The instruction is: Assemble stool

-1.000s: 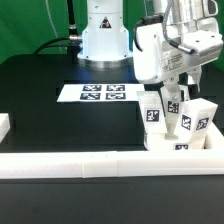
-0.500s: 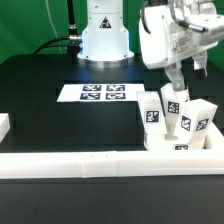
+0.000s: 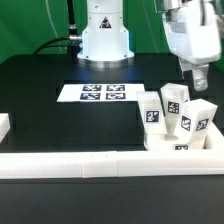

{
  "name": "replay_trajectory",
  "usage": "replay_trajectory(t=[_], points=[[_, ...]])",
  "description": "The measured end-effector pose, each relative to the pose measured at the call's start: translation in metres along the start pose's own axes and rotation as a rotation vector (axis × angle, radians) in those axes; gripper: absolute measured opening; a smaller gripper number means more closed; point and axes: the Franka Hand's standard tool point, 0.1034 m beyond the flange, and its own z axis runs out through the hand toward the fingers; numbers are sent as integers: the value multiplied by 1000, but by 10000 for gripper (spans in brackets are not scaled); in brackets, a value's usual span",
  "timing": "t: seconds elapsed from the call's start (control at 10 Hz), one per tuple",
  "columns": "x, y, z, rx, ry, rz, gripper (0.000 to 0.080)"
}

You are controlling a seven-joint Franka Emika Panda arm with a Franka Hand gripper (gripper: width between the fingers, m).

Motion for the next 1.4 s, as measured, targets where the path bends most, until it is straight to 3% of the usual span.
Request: replay_trajectory(t=[0.2, 0.6, 0.9, 1.0, 1.2, 1.3, 1.4], points=[[-15, -3, -3, -46, 6, -353, 649], [-14, -7, -3, -46, 1, -623, 649], [2, -9, -5, -63, 6, -1211, 649], [7, -6, -5, -83, -18, -1342, 649], [17, 2, -4, -198, -116, -1585, 649], [19, -5, -5, -183, -92, -1634, 649], [21, -4, -4, -187, -93, -1700, 649]])
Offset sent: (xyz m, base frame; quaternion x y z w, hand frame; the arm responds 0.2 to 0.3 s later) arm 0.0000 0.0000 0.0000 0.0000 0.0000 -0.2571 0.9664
